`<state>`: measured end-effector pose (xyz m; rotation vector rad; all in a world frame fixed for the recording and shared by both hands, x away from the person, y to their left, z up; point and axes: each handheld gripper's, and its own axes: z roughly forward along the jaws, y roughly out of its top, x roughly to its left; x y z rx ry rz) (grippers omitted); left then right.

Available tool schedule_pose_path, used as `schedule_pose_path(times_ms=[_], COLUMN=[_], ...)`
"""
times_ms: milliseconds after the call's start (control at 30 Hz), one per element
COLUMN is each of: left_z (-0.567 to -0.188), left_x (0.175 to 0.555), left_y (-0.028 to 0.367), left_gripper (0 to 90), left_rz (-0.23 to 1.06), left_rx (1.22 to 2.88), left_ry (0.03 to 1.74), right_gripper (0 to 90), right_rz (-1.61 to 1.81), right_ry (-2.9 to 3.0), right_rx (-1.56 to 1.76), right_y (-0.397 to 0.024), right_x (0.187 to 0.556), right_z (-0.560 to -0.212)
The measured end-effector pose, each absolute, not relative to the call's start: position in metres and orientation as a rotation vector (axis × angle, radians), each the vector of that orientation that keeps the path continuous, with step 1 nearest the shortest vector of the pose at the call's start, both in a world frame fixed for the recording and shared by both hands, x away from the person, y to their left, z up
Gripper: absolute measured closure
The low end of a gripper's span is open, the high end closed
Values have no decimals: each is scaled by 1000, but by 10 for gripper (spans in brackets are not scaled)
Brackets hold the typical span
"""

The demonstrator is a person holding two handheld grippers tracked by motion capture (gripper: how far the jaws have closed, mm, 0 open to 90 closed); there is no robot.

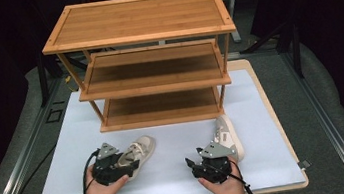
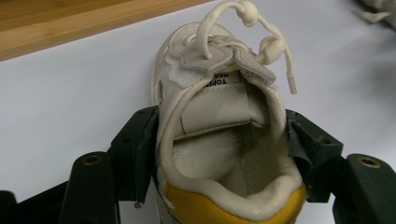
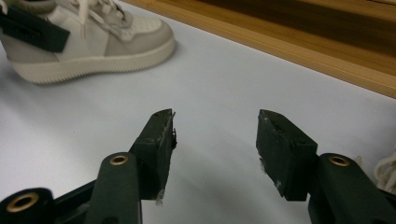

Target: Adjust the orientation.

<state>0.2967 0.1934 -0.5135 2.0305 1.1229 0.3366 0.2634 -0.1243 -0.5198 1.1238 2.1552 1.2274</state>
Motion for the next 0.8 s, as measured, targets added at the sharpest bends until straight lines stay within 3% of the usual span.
schedule_pose_path(times_ms=[233, 800], left_z=[-519, -519], left_x=[288, 277], left_y=[167, 169], left_gripper=[326, 263], left_rz=[375, 366], left_rx=[2015, 2049], left_ry=[1123, 1076], right_gripper=[459, 412], right_rz=[1237, 1206], right_ry=[2153, 2106], right_rx=[1115, 1148], right_y=[-125, -135], right_x=[262, 258], right_z=[-518, -509])
